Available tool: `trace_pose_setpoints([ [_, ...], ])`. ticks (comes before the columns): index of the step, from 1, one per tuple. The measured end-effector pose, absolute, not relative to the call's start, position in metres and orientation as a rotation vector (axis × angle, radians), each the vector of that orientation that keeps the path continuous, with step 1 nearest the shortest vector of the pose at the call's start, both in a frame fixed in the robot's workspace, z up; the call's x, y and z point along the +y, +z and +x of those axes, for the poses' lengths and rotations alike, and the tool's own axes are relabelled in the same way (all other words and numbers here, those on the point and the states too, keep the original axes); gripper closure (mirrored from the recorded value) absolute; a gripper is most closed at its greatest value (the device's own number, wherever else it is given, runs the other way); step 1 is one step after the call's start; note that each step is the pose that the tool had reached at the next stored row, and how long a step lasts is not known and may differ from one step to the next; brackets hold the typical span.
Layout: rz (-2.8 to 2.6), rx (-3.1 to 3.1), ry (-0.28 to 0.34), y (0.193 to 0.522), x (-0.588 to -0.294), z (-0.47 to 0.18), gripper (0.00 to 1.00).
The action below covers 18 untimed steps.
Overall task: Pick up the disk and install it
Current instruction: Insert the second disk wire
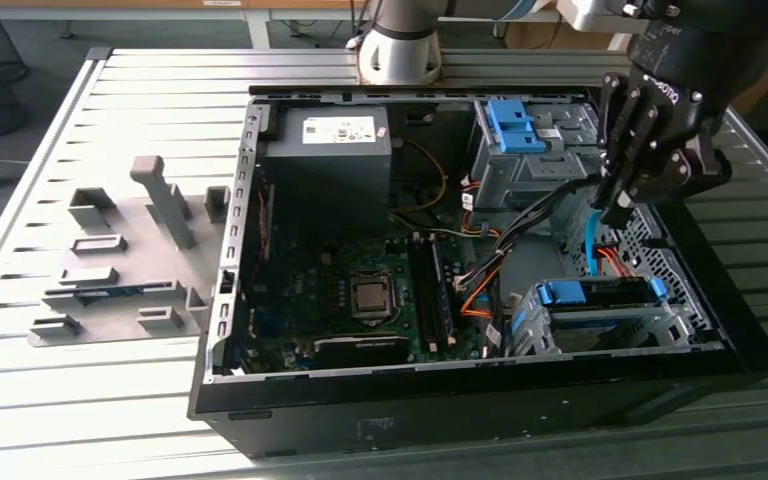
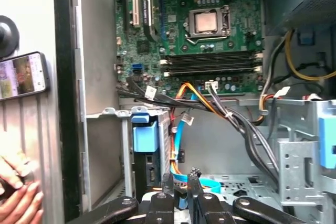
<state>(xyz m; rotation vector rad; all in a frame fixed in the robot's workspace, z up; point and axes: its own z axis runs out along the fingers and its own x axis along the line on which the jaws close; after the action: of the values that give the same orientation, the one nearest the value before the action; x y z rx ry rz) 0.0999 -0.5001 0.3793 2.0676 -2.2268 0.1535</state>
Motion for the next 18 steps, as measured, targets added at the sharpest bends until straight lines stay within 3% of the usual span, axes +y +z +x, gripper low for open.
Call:
trace_pose_setpoints([
  [6,2.062,-2.224,0.162,0.37,-0.5,0.102,0.75],
  [8,2.061,-2.223,0.165,0.368,-0.5,0.102,0.83],
  [12,2.062,-2.224,0.164,0.366,-0.5,0.103,0.84],
  [18,2.096,-2.243,0.112,0.365,-0.502,0.103,0.84],
])
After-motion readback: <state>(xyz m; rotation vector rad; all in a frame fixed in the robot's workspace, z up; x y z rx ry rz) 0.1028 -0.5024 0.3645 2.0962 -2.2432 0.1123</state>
